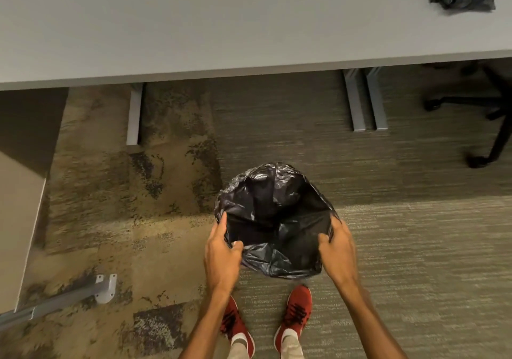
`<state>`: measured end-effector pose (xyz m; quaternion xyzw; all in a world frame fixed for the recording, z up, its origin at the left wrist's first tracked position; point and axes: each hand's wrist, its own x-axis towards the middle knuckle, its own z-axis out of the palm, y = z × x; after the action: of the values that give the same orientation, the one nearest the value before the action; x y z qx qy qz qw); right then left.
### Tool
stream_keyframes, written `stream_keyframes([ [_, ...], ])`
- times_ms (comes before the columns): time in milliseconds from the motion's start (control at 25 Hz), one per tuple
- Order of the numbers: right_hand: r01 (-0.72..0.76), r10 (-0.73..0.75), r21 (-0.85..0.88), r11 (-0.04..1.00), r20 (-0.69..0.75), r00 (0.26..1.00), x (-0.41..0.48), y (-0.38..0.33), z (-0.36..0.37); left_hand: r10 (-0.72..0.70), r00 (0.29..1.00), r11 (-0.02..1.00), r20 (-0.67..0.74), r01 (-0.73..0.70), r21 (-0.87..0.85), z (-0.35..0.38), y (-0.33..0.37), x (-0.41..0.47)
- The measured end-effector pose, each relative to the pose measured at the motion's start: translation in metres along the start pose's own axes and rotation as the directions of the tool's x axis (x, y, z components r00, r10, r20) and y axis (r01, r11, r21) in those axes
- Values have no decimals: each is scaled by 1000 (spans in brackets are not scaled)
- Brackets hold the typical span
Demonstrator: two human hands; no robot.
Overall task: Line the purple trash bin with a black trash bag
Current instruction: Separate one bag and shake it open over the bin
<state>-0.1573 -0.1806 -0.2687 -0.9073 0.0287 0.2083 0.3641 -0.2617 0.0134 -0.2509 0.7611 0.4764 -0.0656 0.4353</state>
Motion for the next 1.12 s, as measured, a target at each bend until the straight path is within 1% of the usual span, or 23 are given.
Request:
stream_keyframes([
  [40,-31,32,18,999,-20,999,-3,8,6,18,998,1000,-61,-19,-6,3,-8,-2],
  [80,-66,66,28,997,-28,997,-6,12,6,48,996,999,-80,-50,-17,4,-12,-5],
  [160,-119,119,18,993,-50,992,-16,20,3,153,988,988,15,-153,7,10,-19,-13],
  [240,-86,86,-6,996,-58,995,-24,21,-3,219,971,974,91,-223,39,19,-24,-21],
  [280,-49,48,-8,999,-8,999,-28,20,-3,190,980,981,63,-192,21,21,-28,-21],
  [360,4,-12,53,999,143,990,-35,19,1,4,999,996,-48,-8,-91,23,-29,-20],
  [400,-6,-10,110,994,144,989,-37,18,2,-50,997,993,-51,44,-112,24,-29,-20],
  [440,-40,32,158,987,57,998,-35,18,2,-31,1000,994,0,31,-100,28,-30,-20],
  [480,-83,99,188,979,-82,992,-31,17,0,51,995,996,90,-43,-82,33,-32,-20],
  [520,-117,161,206,971,-212,964,-29,14,-3,158,967,987,198,-146,-74,38,-34,-21],
  [560,-123,182,213,969,-286,941,-26,11,-3,245,924,970,294,-233,-74,41,-34,-21],
  [600,-91,148,195,977,-299,943,-27,6,-1,289,900,957,326,-274,-91,43,-33,-20],
  [640,-34,72,155,987,-244,967,-30,-1,5,279,922,960,269,-256,-117,42,-33,-18],
  [680,35,-21,104,994,-129,991,-36,-8,15,201,968,974,149,-180,-139,41,-32,-15],
  [720,89,-89,73,993,-2,996,-41,-13,24,86,996,984,8,-83,-159,37,-28,-12],
  [760,112,-118,76,991,74,990,-45,-16,30,7,995,984,-103,-25,-175,35,-26,-9],
  [800,107,-115,101,989,74,991,-46,-17,33,6,989,985,-151,-32,-171,35,-26,-6],
  [840,78,-82,134,988,23,996,-44,-16,33,66,990,987,-126,-83,-138,35,-26,-5],
  [920,-13,26,178,984,-74,997,-37,-13,31,192,981,979,16,-191,-66,40,-32,-2],
  [960,-58,75,185,981,-83,994,-33,-9,30,189,980,981,60,-185,-63,43,-37,0],
  [1000,-88,103,181,979,-77,992,-30,-5,29,143,987,987,73,-137,-78,44,-44,4],
  [1080,-84,93,148,985,-55,994,-24,5,32,53,997,994,57,-47,-99,44,-58,13],
  [1120,-71,77,133,989,-40,996,-20,11,33,46,998,994,51,-41,-101,43,-66,17],
])
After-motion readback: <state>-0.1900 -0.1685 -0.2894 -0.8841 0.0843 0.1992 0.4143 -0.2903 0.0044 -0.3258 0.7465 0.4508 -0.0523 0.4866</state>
